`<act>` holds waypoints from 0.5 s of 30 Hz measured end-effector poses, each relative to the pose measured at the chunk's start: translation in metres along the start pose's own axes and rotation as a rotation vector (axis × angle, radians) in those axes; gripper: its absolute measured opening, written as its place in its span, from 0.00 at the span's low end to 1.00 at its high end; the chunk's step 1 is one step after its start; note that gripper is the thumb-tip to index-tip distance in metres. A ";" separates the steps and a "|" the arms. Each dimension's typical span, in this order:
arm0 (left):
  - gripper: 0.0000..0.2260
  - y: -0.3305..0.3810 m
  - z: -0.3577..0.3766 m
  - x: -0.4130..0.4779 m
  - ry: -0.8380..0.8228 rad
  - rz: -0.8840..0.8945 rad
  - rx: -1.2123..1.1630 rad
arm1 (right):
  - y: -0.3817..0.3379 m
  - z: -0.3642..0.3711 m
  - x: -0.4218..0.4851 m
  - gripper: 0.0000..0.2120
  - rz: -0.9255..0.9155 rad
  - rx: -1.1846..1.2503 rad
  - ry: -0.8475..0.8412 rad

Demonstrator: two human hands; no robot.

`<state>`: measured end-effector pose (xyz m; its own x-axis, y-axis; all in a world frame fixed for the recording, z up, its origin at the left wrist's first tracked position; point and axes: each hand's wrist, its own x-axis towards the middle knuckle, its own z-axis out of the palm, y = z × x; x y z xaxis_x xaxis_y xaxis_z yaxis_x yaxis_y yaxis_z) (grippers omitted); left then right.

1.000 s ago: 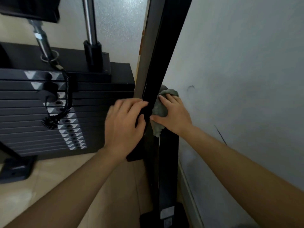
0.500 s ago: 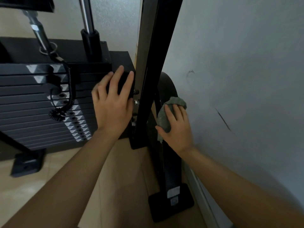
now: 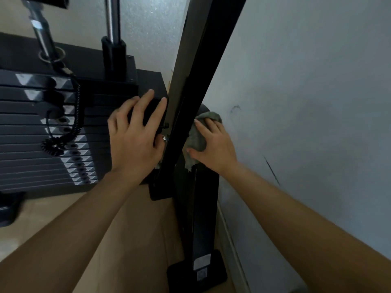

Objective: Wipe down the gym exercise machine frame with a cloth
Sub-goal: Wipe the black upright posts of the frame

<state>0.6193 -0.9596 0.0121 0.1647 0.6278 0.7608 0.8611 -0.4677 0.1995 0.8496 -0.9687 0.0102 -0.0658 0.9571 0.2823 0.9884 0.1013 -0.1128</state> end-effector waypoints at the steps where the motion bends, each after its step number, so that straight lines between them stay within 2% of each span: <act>1: 0.31 0.000 0.000 0.000 -0.005 0.000 0.002 | 0.000 -0.005 0.013 0.41 0.029 0.016 -0.044; 5: 0.31 0.006 0.000 0.001 0.001 -0.025 -0.012 | -0.001 -0.012 0.038 0.44 0.100 0.062 -0.138; 9: 0.30 0.021 0.004 0.000 0.001 -0.075 -0.070 | -0.003 -0.012 0.009 0.43 0.082 0.080 -0.089; 12: 0.24 0.035 0.009 -0.003 -0.011 -0.039 -0.233 | 0.003 -0.018 -0.019 0.41 0.058 0.090 -0.097; 15: 0.16 0.049 0.019 -0.011 -0.231 -0.131 -0.528 | 0.013 -0.022 -0.040 0.30 0.060 0.199 -0.100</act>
<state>0.6690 -0.9778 0.0014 0.2245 0.7930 0.5663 0.5354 -0.5860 0.6083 0.8677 -1.0116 0.0185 -0.0309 0.9842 0.1744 0.9453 0.0855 -0.3148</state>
